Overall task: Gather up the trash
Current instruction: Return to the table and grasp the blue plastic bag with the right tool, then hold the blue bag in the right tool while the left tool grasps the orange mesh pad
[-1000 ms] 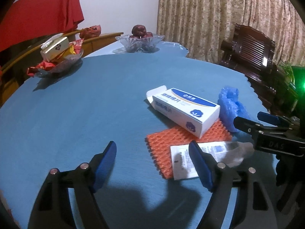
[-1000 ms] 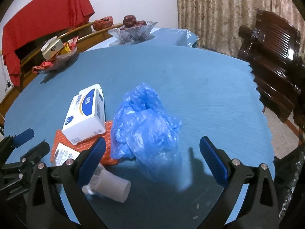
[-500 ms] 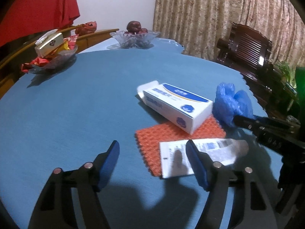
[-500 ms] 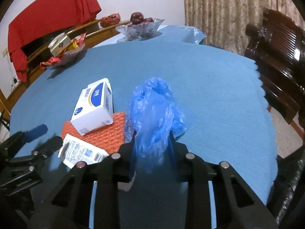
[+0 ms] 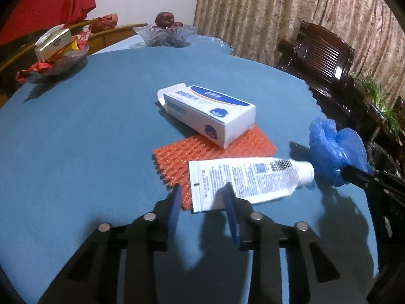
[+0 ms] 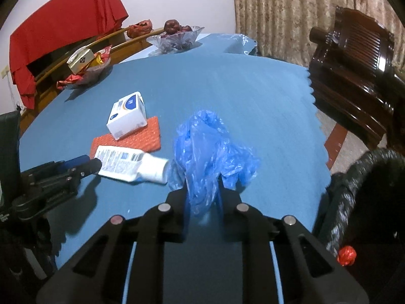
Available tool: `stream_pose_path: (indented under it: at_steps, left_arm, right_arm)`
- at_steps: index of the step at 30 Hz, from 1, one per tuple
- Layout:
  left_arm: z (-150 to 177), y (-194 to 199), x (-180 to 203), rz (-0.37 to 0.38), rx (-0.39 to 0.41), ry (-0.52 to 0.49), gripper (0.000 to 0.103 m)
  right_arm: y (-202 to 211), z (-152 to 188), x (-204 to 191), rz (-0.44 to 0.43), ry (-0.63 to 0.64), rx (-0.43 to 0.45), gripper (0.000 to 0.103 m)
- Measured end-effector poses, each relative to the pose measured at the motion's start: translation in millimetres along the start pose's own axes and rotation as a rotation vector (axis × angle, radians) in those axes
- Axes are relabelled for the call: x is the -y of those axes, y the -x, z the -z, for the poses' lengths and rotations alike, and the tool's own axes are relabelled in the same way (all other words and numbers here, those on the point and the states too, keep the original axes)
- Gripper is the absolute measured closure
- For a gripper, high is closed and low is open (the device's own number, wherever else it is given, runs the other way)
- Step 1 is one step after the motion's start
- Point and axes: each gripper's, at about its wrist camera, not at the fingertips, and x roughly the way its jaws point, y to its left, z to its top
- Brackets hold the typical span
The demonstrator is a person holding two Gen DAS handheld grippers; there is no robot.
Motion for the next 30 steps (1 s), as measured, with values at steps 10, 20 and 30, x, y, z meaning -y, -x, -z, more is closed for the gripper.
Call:
stream_pose_path:
  at_steps: [10, 20, 30]
  left_arm:
    - [27, 13, 43, 0.064, -0.033, -0.093, 0.075]
    - [0, 4, 16, -0.017, 0.027, -0.046, 0.055]
    - [7, -1, 20, 0.019, -0.006, -0.035, 0.073]
  right_arm:
    - [19, 22, 9, 0.021, -0.022, 0.0, 0.087]
    - [24, 28, 10, 0.032, -0.024, -0.008, 0.087]
    - [23, 32, 9, 0.043, -0.023, -0.016, 0.087]
